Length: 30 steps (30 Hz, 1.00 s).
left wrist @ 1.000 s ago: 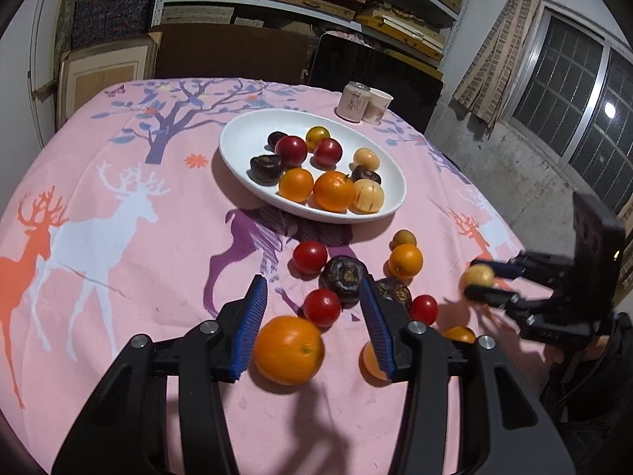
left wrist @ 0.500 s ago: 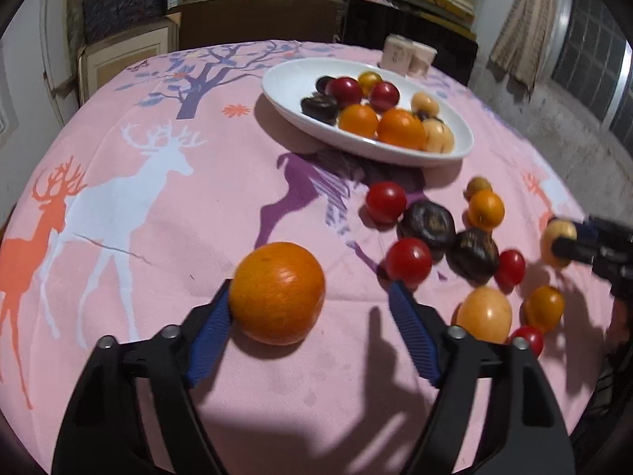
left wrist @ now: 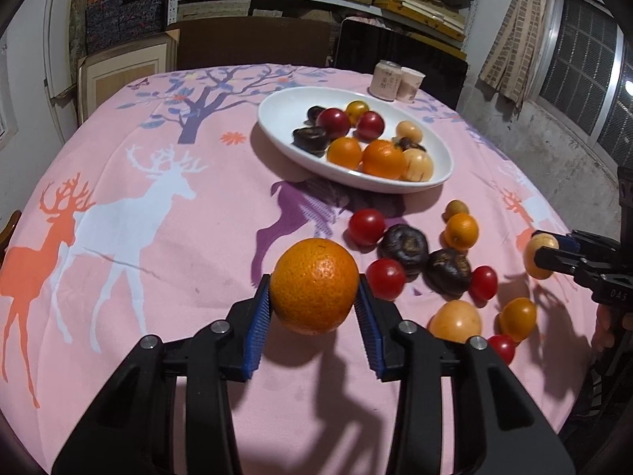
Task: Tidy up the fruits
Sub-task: 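Carry both fruits over the white plate and open both tools to release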
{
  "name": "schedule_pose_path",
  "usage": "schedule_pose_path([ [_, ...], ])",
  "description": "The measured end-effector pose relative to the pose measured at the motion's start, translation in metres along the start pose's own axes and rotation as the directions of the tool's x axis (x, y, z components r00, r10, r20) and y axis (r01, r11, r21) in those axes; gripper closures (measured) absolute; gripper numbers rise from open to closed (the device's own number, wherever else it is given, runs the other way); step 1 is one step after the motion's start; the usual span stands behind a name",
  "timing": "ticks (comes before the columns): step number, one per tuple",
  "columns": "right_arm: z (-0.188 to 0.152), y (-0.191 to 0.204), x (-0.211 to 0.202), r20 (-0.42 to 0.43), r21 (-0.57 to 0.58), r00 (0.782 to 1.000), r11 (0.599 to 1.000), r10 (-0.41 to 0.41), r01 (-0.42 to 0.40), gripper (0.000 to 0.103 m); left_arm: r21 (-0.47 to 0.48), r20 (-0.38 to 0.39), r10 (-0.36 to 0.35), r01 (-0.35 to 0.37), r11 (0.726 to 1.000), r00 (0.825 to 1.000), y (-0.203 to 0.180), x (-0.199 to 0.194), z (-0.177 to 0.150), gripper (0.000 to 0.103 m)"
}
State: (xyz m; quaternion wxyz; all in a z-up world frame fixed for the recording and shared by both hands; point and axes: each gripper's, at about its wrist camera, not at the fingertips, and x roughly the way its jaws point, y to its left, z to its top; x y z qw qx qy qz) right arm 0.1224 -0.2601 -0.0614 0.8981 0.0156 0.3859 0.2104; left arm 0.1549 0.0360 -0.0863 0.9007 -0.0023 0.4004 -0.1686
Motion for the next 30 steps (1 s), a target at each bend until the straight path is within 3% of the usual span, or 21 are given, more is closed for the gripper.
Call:
schedule_pose_path([
  [6,0.028,-0.002,-0.017,0.095,-0.003,0.995,1.0,-0.025,0.025,0.065,0.016,0.051,-0.033,0.032,0.999,0.998,-0.011,-0.012,0.026,0.063],
  [11,0.073,-0.003,-0.015,0.186,-0.02,0.98,0.997,-0.068,0.073,0.065,0.033,0.064,-0.025,0.023,0.999,0.998,-0.015,-0.001,0.072,0.063],
  [20,0.14,-0.015,0.077,0.162,-0.001,0.978,0.991,-0.128,0.13,0.064,-0.047,0.021,0.007,-0.006,0.999,1.0,0.003,0.082,0.153,0.063],
  [23,0.149,-0.015,0.106,0.123,-0.013,0.987,0.995,-0.1,0.102,0.063,-0.073,-0.028,0.019,-0.021,0.997,0.999,0.009,0.111,0.169,0.062],
  [24,0.15,-0.013,0.113,0.11,-0.019,0.989,0.995,-0.095,0.097,0.046,-0.091,-0.042,0.009,-0.013,0.996,0.999,0.012,0.116,0.171,0.053],
  [25,0.149,-0.012,0.112,0.119,-0.016,0.988,0.995,-0.095,0.098,0.037,-0.109,-0.048,-0.008,0.003,0.994,0.999,0.015,0.118,0.172,0.049],
  [27,0.147,-0.013,0.106,0.135,-0.005,0.987,0.996,-0.089,0.091,0.034,-0.12,-0.015,-0.012,0.01,0.993,1.0,0.018,0.11,0.169,0.038],
  [30,0.135,-0.013,0.088,0.137,0.019,0.988,0.997,-0.075,0.073,0.034,-0.127,0.024,-0.018,0.021,0.992,1.0,0.02,0.087,0.157,0.032],
])
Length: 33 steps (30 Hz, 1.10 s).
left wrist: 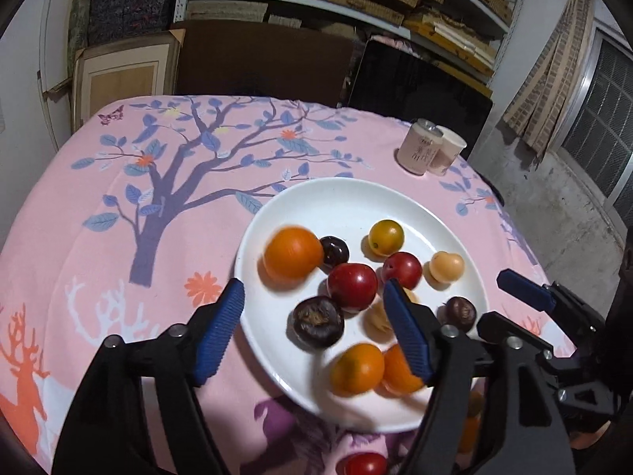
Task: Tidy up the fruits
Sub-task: 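Carry both fruits over the white plate and open both tools to release, then close the left tool on a large pale orange fruit while the right tool grasps a yellow-orange fruit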
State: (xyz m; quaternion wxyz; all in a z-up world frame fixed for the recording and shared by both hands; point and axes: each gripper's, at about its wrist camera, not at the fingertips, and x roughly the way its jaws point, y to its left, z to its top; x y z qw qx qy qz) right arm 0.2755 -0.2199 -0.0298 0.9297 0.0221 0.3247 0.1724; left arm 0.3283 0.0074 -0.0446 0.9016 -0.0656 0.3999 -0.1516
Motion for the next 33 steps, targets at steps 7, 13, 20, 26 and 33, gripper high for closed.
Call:
schedule_pose_path([
  [7,-0.063,0.022,-0.081,-0.016,-0.082,1.0,0.997,0.004,-0.005,0.014,0.131,-0.005,0.011,-0.01,0.991,1.0,-0.02,-0.067,-0.077,0.017],
  [13,-0.13,0.028,-0.123,-0.08,-0.066,0.996,0.997,0.042,-0.047,0.013,0.251,-0.055,0.005,0.009,0.968,0.998,-0.044,-0.102,-0.157,0.017],
  [20,-0.164,0.03,-0.12,-0.118,-0.034,0.991,0.997,0.059,-0.064,0.059,0.264,-0.074,0.029,-0.009,0.964,0.997,-0.057,-0.111,-0.2,0.016],
  [26,-0.167,0.05,-0.11,-0.15,-0.093,0.986,0.992,0.073,-0.088,0.055,0.254,-0.085,0.045,-0.022,0.967,0.995,-0.06,-0.108,-0.206,0.016],
  [33,-0.171,0.03,-0.092,-0.195,0.035,0.969,0.988,0.154,-0.15,0.063,0.245,-0.073,0.042,-0.023,0.969,0.996,-0.069,-0.093,-0.199,0.016],
])
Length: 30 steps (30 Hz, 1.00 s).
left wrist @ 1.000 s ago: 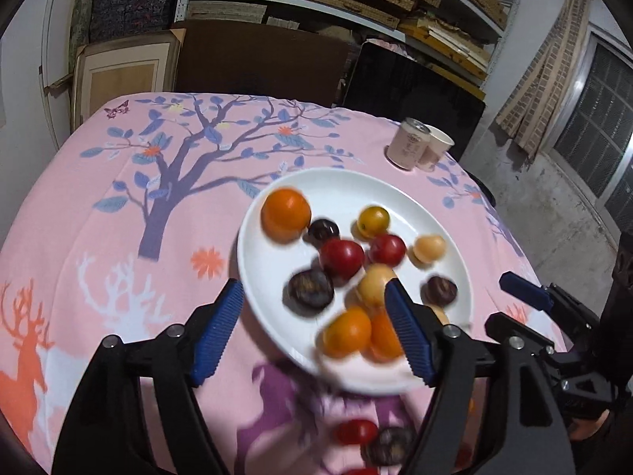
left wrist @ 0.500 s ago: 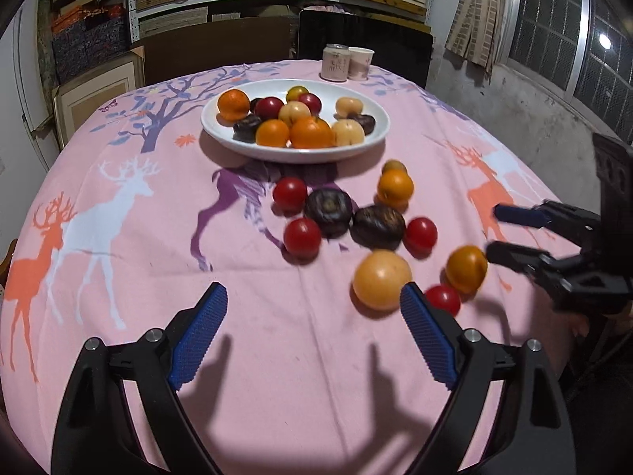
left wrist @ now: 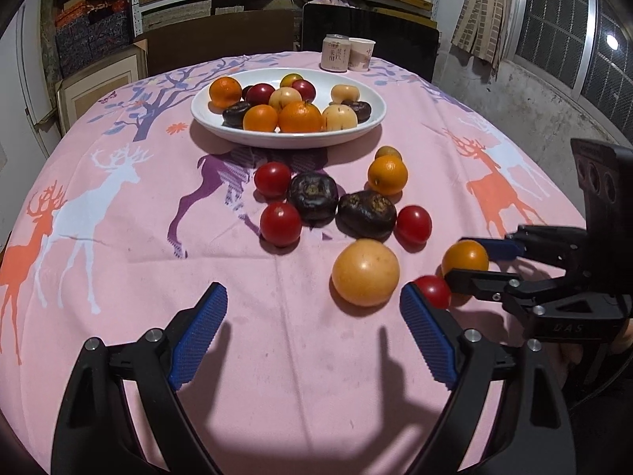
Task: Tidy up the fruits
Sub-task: 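Close the left tool on a large pale orange fruit while the right tool grasps a yellow-orange fruit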
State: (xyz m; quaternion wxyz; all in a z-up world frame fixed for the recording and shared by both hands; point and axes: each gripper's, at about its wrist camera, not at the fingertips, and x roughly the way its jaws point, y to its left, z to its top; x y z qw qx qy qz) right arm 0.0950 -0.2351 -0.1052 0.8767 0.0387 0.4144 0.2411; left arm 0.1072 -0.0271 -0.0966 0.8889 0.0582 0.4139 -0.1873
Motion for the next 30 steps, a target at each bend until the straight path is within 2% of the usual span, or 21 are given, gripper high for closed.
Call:
schedule_pose_path([
  [5,-0.005,-0.003,-0.01,0.061,0.019,0.998,0.999,0.029,-0.03,0.064,0.009,-0.029,-0.023,0.023,1.0,0.999,-0.011,0.021,0.01,0.018],
  [6,-0.005,-0.006,-0.011,0.07,0.033,0.997,0.999,0.036,-0.039,0.064,0.02,-0.027,-0.015,0.015,1.0,1.0,-0.014,0.024,0.011,0.026],
  [8,-0.005,-0.011,-0.014,0.081,0.055,0.995,0.997,0.057,-0.061,0.064,0.037,-0.032,0.003,-0.002,0.999,0.999,-0.018,0.032,0.011,0.03],
  [12,-0.004,-0.01,-0.015,0.083,0.052,0.994,0.996,0.067,-0.071,0.063,0.035,-0.049,-0.014,0.016,0.999,0.999,-0.019,0.035,0.011,0.058],
  [13,-0.005,-0.011,-0.016,0.087,0.053,0.994,0.996,0.071,-0.076,0.063,0.041,-0.051,-0.022,0.024,0.999,0.998,-0.02,0.034,0.009,0.061],
  [16,-0.005,-0.012,-0.018,0.1,0.054,0.992,0.995,0.082,-0.088,0.062,0.064,-0.051,-0.015,0.018,0.998,0.999,-0.021,0.028,0.003,0.061],
  [20,-0.006,-0.012,-0.019,0.102,0.051,0.991,0.994,0.089,-0.095,0.063,0.032,-0.064,-0.02,0.022,0.999,0.998,-0.008,0.031,0.001,0.057],
  [22,-0.005,-0.011,-0.017,0.091,0.049,0.993,0.995,0.081,-0.085,0.063,0.076,-0.073,0.005,0.001,0.997,0.997,-0.017,0.034,0.003,0.052],
  [23,-0.005,-0.011,-0.016,0.088,0.048,0.993,0.995,0.081,-0.085,0.062,0.098,-0.078,0.016,-0.008,0.995,0.997,-0.022,0.036,0.003,0.046],
  [26,-0.004,-0.008,-0.013,0.066,0.037,0.995,0.996,0.074,-0.076,0.054,0.081,-0.079,0.005,0.001,0.997,0.997,-0.02,0.038,0.005,0.044],
  [28,-0.004,-0.005,-0.009,0.045,0.026,0.997,0.998,0.064,-0.065,0.049,0.064,-0.067,0.009,-0.005,0.998,0.998,-0.016,0.035,0.005,0.061],
  [30,-0.004,-0.004,-0.006,0.028,0.028,0.998,0.998,0.048,-0.049,0.048,0.049,-0.056,-0.012,0.015,0.999,0.998,-0.013,0.031,0.002,0.061],
])
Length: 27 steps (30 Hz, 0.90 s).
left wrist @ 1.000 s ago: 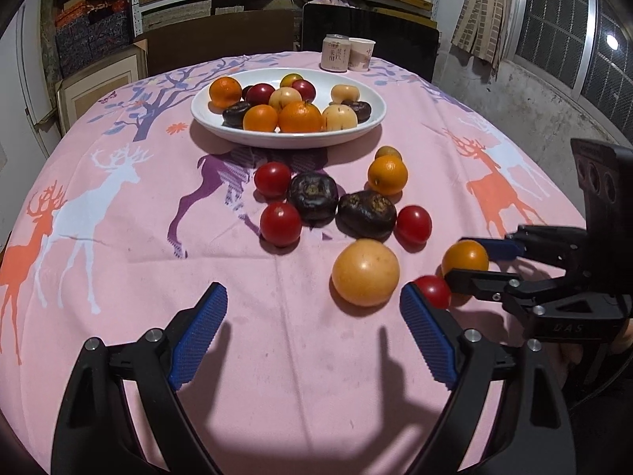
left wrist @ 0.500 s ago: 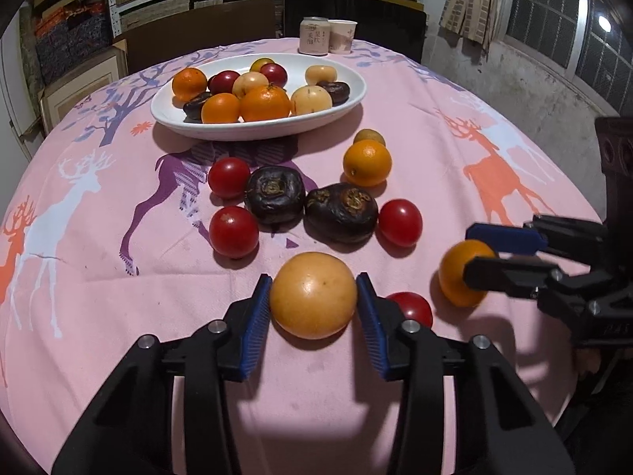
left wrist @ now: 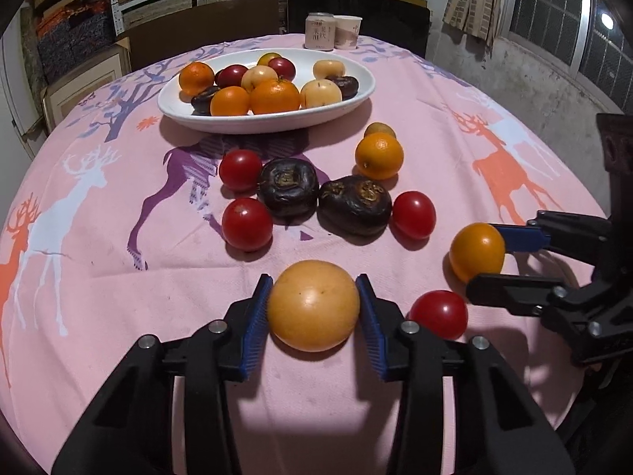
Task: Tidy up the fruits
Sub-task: 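Close the left tool on a large pale orange fruit while the right tool grasps a yellow-orange fruit, then carry both fruits over the white plate and open both tools to release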
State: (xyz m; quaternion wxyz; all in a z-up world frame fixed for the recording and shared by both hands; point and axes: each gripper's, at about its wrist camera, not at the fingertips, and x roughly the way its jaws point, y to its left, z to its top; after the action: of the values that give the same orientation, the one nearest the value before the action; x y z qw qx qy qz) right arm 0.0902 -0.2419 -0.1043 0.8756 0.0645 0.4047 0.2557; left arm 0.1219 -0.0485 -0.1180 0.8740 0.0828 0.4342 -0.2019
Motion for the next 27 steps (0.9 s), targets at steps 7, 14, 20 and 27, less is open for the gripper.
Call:
schedule_pose_path([
  [7,-0.001,-0.003,-0.001,0.012,0.011,1.0,1.0,-0.004,0.004,0.065,-0.044,0.054,-0.043,0.046,0.998,0.998,0.008,-0.021,-0.014,0.061],
  [14,-0.001,-0.008,-0.011,0.066,0.034,0.997,0.999,0.031,-0.033,0.065,-0.072,0.097,-0.05,0.057,0.996,0.994,0.015,-0.038,-0.015,0.061],
  [20,0.003,-0.031,-0.025,0.148,0.151,0.987,0.985,0.065,-0.088,0.065,-0.131,0.148,-0.037,0.057,0.99,0.988,0.029,-0.051,-0.01,0.061],
  [27,0.05,-0.029,-0.061,0.27,0.115,0.963,0.993,-0.007,-0.025,0.065,-0.133,0.195,-0.034,0.061,0.989,0.98,0.046,-0.07,0.033,0.061],
])
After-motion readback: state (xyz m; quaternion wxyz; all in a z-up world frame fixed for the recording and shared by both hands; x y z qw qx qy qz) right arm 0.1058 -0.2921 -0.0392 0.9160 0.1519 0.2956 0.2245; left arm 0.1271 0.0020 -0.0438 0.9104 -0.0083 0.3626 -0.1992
